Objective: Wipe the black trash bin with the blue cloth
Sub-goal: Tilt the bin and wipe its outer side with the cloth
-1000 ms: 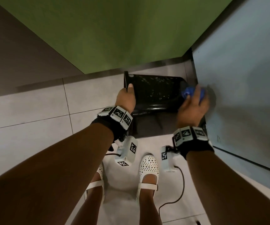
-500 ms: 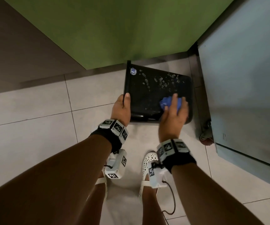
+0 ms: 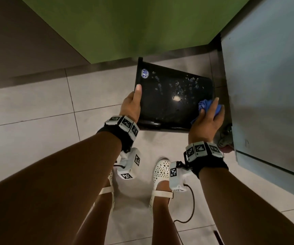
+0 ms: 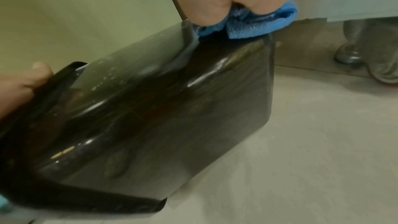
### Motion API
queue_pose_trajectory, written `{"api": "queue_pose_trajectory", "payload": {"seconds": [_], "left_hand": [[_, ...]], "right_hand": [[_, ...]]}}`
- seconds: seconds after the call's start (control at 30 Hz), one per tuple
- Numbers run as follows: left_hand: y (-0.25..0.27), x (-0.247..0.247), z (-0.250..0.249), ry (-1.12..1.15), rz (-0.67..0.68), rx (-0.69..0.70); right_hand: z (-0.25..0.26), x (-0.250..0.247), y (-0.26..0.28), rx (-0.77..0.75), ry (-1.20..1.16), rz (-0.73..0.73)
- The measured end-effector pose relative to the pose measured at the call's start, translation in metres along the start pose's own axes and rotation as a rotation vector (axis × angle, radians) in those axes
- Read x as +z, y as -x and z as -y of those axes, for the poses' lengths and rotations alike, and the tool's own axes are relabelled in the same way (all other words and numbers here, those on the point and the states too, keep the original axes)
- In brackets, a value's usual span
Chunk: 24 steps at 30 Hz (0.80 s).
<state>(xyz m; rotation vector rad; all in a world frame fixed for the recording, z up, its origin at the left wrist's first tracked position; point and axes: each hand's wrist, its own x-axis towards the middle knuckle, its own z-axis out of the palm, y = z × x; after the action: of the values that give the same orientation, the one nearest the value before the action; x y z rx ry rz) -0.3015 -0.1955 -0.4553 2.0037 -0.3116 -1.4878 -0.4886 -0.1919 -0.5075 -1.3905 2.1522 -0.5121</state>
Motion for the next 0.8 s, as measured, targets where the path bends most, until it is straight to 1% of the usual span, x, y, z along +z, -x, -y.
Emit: {"api": "queue_pose_trajectory", "payload": {"seconds": [0.07,0.17,0.23,0.27,0.33,0.37,0.47,0.57,0.67,0.73,0.8], "left_hand": [[-0.001,-0.002,0.002,-0.1,-0.004,0.023],[-0.001,-0.004,-0.002,-0.136,-0.011,0.024],[-0.002,-0.003,-0.003,-0.155,-0.025,0.024],[-0.001,-0.003,-0.001,-0.148,-0.028,0.023],[-0.001,-0.004,0.002,-0.094,-0.021,0.007],[-0.002,-0.004,0.003,-0.069,-0.013,-0.002],[-0.004,-0.005,-0.001,-0.016,0.004,-0.023],[-0.004,-0.004,0.001,-0.016,0.003,-0.004],[-0.002,-0.005,0.004,0.046,0.011,-0.033],[-0.002,-0.006,0.004,0.087,0.036,-0.058],[-0.003,-0.006,0.004,0.088,0.05,-0.072]], "right_hand": [[0.0,0.005,0.013,-0.027,-0.071,-0.007],[0.004,0.021,0.054,-0.234,-0.016,0.065],[0.019,0.035,0.083,-0.313,-0.056,0.188],[0.03,0.041,0.095,-0.388,-0.033,0.222],[0.045,0.055,0.107,-0.553,0.049,0.211],[0.054,0.059,0.104,-0.557,0.063,0.199],[0.068,0.065,0.081,-0.488,0.136,0.149],[0.073,0.065,0.064,-0.471,0.172,0.159],[0.07,0.065,0.069,-0.453,0.19,0.183],[0.062,0.062,0.083,-0.483,0.191,0.206],[0.054,0.057,0.095,-0.524,0.143,0.21]]}}
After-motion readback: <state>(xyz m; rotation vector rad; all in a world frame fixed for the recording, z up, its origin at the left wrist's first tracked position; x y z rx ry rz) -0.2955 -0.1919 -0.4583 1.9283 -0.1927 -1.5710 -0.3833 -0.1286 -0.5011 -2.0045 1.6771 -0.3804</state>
